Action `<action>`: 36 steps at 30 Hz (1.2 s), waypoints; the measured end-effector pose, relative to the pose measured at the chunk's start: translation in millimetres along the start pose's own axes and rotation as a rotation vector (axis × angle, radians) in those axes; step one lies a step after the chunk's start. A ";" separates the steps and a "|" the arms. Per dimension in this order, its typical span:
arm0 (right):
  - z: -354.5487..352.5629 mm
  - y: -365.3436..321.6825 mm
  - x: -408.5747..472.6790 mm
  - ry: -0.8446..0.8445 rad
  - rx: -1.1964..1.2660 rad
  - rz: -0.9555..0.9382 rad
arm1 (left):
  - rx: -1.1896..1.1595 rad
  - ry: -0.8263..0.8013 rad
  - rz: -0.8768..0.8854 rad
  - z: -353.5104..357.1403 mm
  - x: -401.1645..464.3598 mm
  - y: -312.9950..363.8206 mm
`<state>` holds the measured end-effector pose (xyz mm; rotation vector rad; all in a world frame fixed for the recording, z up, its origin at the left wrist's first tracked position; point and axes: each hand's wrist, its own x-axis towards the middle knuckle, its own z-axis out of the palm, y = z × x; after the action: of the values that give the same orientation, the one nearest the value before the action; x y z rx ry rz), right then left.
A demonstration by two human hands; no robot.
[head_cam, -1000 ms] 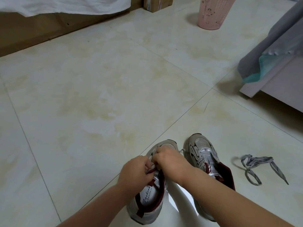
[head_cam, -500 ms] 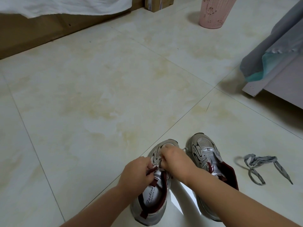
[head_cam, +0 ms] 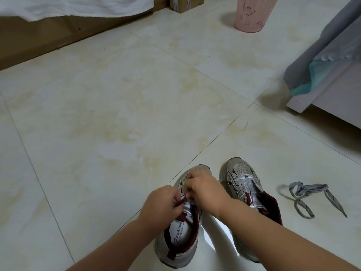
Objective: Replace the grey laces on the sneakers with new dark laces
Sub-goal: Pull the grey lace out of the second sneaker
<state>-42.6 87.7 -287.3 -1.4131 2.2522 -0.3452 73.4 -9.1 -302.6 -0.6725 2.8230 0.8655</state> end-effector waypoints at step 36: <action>-0.8 -1.3 0.0 -0.041 -0.159 -0.100 | -0.028 -0.006 -0.017 -2.3 0.9 1.8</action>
<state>-42.0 87.1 -286.0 -1.6018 2.2226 -0.1703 71.9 -9.4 -300.0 -0.6958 2.8004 0.9048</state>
